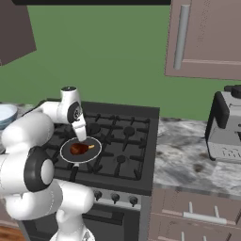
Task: Place one of the steaks on the plate and the other in the bowl. Then place the bowl in the fridge.
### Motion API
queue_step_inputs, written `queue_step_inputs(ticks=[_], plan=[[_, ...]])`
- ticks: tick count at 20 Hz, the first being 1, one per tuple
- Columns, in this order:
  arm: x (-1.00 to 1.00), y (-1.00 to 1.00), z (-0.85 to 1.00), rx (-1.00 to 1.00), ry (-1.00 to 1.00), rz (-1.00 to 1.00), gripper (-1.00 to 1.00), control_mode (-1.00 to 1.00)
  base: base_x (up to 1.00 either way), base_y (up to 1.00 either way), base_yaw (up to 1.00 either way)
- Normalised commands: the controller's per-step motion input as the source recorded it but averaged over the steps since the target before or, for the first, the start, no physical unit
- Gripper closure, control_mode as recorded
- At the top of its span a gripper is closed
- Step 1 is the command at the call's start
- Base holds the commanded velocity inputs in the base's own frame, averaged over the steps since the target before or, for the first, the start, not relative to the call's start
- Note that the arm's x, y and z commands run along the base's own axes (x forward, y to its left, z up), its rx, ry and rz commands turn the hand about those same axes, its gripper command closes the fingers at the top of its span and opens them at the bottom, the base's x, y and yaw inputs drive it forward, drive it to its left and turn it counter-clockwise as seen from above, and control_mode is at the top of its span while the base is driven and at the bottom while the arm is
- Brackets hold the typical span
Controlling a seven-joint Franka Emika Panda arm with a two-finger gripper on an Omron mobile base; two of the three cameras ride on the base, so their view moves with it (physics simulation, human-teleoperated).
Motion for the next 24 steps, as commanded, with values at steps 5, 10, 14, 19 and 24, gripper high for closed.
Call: queue_step_inputs(ticks=[5, 10, 14, 19, 24], plan=[[0.12, 0.00, -0.51, 0.00, 0.00, 0.00, -1.00, -1.00, 0.00, 0.00, 0.00], [0.05, 0.00, -0.44, 0.00, 0.05, 0.00, -1.00, -1.00, 0.00, 0.00, 0.00], [0.15, 0.00, -0.34, 0.00, 0.05, 0.00, -1.00, -1.00, 0.00, 0.00, 0.00], [0.17, 0.00, -0.11, 0.00, 0.01, 0.00, -1.00, -1.00, 0.00, 0.00, 0.00], [0.00, 0.00, -0.17, 0.01, 0.00, 0.00, -1.00, -1.00, 0.00, 0.00, 0.00]])
